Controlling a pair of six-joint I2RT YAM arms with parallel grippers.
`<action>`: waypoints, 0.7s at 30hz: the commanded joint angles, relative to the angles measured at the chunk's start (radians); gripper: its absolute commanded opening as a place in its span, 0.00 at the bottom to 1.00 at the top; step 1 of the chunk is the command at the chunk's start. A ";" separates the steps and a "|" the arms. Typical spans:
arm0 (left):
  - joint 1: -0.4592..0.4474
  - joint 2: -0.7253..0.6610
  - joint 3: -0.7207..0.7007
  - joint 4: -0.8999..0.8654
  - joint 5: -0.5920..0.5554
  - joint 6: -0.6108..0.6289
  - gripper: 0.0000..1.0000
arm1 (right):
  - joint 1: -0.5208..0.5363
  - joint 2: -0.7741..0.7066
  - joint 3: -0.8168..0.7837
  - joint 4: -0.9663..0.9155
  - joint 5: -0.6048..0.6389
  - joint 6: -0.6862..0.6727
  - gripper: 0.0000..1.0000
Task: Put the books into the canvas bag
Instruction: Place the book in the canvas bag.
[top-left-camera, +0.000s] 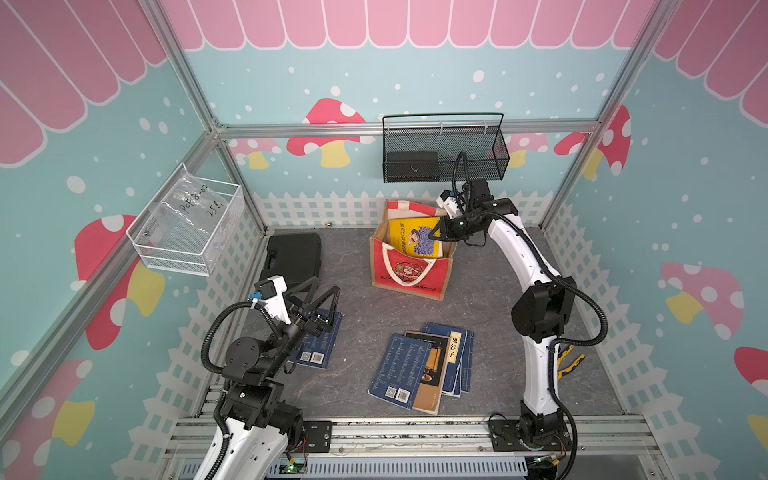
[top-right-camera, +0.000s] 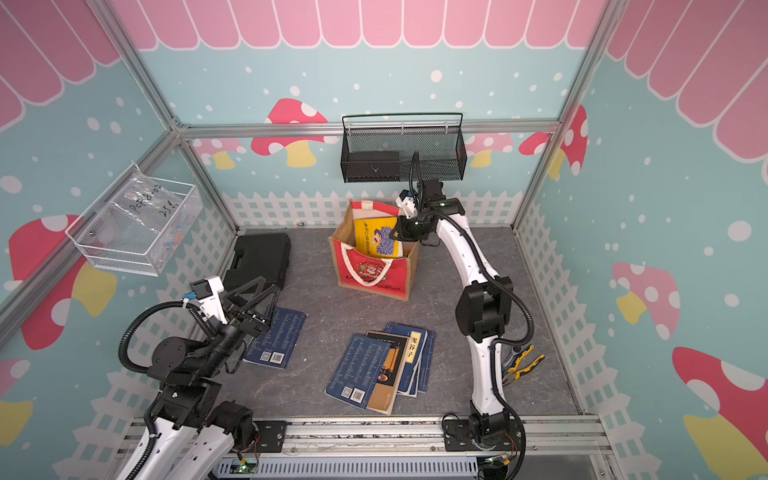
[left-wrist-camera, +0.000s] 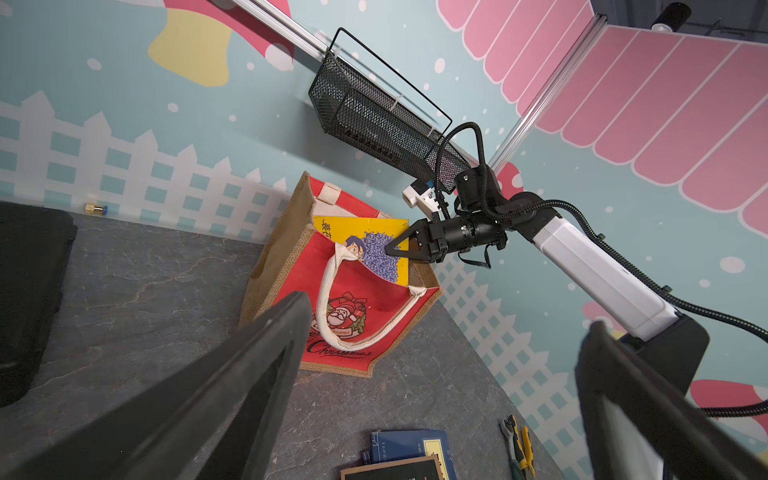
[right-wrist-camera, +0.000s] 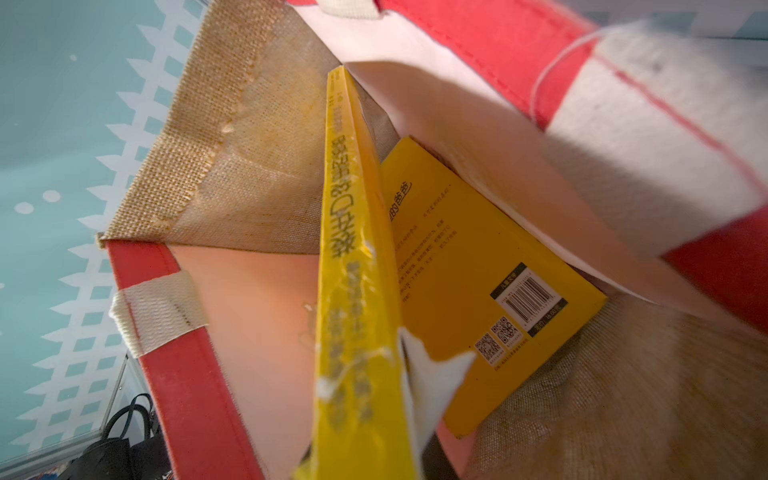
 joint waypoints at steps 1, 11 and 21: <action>0.015 0.013 -0.016 0.046 0.033 -0.028 0.99 | 0.010 -0.027 0.019 -0.046 0.047 -0.034 0.09; 0.015 0.066 -0.034 0.048 0.083 -0.088 0.99 | 0.020 -0.027 0.018 -0.026 0.099 -0.033 0.42; -0.005 0.111 -0.071 0.014 0.083 -0.123 0.99 | 0.031 -0.070 0.078 0.001 0.086 -0.044 0.71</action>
